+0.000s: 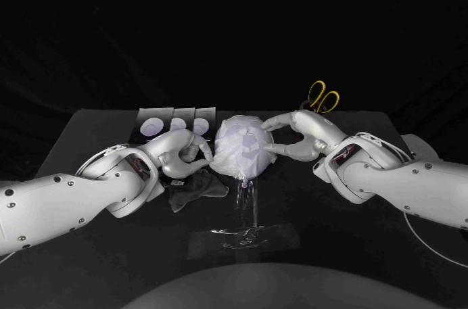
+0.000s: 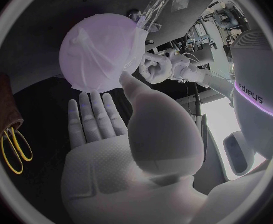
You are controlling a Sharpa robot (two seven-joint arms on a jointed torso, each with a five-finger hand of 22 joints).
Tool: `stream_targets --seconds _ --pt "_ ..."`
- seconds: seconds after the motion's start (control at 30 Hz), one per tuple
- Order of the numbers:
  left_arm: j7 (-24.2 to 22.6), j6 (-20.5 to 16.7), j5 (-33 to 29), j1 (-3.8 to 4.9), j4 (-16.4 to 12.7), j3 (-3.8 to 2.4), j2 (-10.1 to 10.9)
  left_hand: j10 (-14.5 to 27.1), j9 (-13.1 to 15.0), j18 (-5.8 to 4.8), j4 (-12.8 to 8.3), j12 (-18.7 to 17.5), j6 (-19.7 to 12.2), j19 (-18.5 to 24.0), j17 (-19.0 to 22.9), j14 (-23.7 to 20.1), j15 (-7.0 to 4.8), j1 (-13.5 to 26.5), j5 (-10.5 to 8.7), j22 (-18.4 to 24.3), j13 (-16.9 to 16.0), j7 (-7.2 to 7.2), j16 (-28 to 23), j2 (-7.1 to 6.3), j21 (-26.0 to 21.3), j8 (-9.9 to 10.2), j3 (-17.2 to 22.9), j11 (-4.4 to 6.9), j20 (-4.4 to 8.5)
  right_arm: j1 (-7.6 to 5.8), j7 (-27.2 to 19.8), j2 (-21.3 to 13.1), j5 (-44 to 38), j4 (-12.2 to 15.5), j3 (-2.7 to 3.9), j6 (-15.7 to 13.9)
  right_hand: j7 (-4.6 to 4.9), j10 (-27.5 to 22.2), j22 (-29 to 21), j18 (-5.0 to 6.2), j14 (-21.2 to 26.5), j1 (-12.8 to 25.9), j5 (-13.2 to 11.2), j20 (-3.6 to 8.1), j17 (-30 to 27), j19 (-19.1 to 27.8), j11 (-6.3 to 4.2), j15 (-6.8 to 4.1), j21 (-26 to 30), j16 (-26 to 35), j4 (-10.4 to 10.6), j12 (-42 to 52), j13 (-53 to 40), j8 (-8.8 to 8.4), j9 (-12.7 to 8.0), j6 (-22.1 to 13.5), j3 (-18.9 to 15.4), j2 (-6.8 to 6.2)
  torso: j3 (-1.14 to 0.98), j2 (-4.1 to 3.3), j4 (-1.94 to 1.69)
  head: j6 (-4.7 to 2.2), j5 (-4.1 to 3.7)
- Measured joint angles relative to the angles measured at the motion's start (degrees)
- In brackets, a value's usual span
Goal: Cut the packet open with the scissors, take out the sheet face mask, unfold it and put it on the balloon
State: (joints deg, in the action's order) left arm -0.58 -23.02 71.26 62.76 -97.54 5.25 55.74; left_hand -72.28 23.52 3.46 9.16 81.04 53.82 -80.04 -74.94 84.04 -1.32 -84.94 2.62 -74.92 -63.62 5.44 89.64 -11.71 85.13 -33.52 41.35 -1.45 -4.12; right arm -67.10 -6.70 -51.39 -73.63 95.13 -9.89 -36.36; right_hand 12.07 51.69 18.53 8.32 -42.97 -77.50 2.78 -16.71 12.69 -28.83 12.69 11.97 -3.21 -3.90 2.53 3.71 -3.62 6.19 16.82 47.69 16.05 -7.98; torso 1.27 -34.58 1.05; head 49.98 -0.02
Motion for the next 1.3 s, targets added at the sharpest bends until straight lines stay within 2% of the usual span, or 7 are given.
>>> stream_targets --seconds 0.83,0.9,0.93,1.0,1.07,1.17,1.3 --pt "2.0 3.4 0.9 -0.07 2.2 0.22 -0.4 0.0 0.0 0.01 -0.6 0.0 -0.1 -0.4 0.0 0.0 0.01 1.5 0.0 0.0 0.8 -0.11 0.2 -0.16 0.0 0.0 0.6 -0.02 0.01 0.01 0.0 -0.1 0.0 0.1 0.0 0.0 0.0 0.0 -0.2 -0.02 0.5 0.0 0.0 0.0 -0.2 0.0 0.0 0.1 0.0 0.2 0.2 0.0 0.0 0.0 -0.1 0.0 -0.2 0.0 0.02 -0.01 0.02 0.03 0.14" --pt "2.2 3.4 0.7 -0.07 2.2 0.22 -0.4 2.9 1.3 0.0 -0.4 -1.9 -0.8 -0.4 0.0 0.0 0.01 2.5 0.0 0.0 5.1 0.29 0.2 -0.14 0.0 0.0 0.4 -0.12 0.0 0.01 0.0 -0.1 0.0 0.1 0.0 0.0 0.0 0.0 -0.2 -0.02 0.5 0.0 0.0 0.0 -0.2 0.0 0.0 0.1 0.0 0.2 0.2 0.0 0.0 0.0 -0.1 0.0 -0.2 0.0 0.01 -0.01 0.02 0.03 0.1" --pt "2.3 3.4 0.3 -0.07 2.2 0.24 -0.4 8.1 2.4 0.01 0.8 -5.3 -2.4 0.6 0.0 0.0 0.02 4.7 0.04 0.0 12.9 0.57 0.2 -0.61 -0.5 0.2 -0.8 -0.59 -0.12 0.01 0.0 -0.1 0.0 0.1 0.0 0.0 0.0 0.0 -0.2 -0.02 0.5 0.0 0.0 0.0 -0.2 0.0 0.0 0.1 0.0 0.2 0.2 0.0 0.0 0.0 -0.1 0.0 -0.2 0.0 0.01 -0.01 0.02 0.03 0.1" --pt "2.5 3.4 -0.5 -0.07 2.2 0.26 -0.5 15.0 2.8 0.01 3.0 -9.6 -4.4 2.3 0.0 0.0 0.02 8.2 0.05 1.3 21.7 1.25 0.2 -1.53 -1.4 1.4 -2.8 -1.19 -0.31 0.01 0.0 -0.1 0.0 0.2 0.0 0.0 0.0 0.0 -0.2 -0.03 0.5 0.0 0.0 0.0 -0.3 0.0 0.0 0.1 0.0 0.2 0.2 0.0 0.0 0.0 -0.1 0.0 -0.2 0.02 0.01 -0.01 0.02 0.03 0.08" --pt "2.9 3.5 -2.1 -0.07 2.2 0.34 -0.5 20.3 1.7 0.08 5.4 -14.3 -7.2 5.3 0.0 -0.1 1.17 11.5 0.05 5.1 28.3 2.19 -0.5 -4.12 -3.1 3.4 -6.9 -2.04 -0.89 0.01 0.0 -0.1 0.0 0.2 0.0 0.0 0.0 0.0 -0.2 -0.04 0.5 -0.2 0.0 0.0 -0.3 0.0 0.0 0.1 0.0 0.2 0.2 0.0 0.0 0.0 -0.1 0.0 -0.2 0.23 0.0 -0.01 0.01 0.03 0.05" --pt "3.5 3.7 -6.5 -0.07 2.2 0.56 -0.8 22.4 0.0 1.98 7.2 -21.0 -9.0 10.1 0.0 -1.2 2.54 12.4 0.05 12.0 32.9 3.26 -2.7 -4.25 -7.1 5.7 -13.7 -3.17 -2.38 0.01 0.0 -0.1 0.0 0.2 0.0 0.0 0.0 0.0 -0.3 -0.04 0.5 -0.2 0.0 0.0 -0.3 0.0 0.0 0.1 0.0 0.2 0.2 0.0 0.0 0.0 -0.1 0.0 -0.2 0.23 0.0 0.0 -0.01 0.03 0.03" --pt "4.8 4.5 -15.3 -0.07 2.4 0.83 -1.2 22.4 -0.8 2.29 7.5 -23.1 -9.2 12.1 1.6 -2.7 2.69 12.9 0.05 15.3 34.5 3.48 -3.8 -3.93 -9.2 6.5 -17.3 -3.17 -2.68 0.01 0.0 -0.1 0.1 0.2 0.0 0.0 0.0 0.0 -0.3 -0.05 0.5 -0.2 0.0 0.0 -0.4 0.0 0.0 0.09 0.0 0.2 0.2 0.0 0.0 0.0 -0.1 0.0 -0.2 0.23 0.0 0.0 -0.01 0.03 0.01"
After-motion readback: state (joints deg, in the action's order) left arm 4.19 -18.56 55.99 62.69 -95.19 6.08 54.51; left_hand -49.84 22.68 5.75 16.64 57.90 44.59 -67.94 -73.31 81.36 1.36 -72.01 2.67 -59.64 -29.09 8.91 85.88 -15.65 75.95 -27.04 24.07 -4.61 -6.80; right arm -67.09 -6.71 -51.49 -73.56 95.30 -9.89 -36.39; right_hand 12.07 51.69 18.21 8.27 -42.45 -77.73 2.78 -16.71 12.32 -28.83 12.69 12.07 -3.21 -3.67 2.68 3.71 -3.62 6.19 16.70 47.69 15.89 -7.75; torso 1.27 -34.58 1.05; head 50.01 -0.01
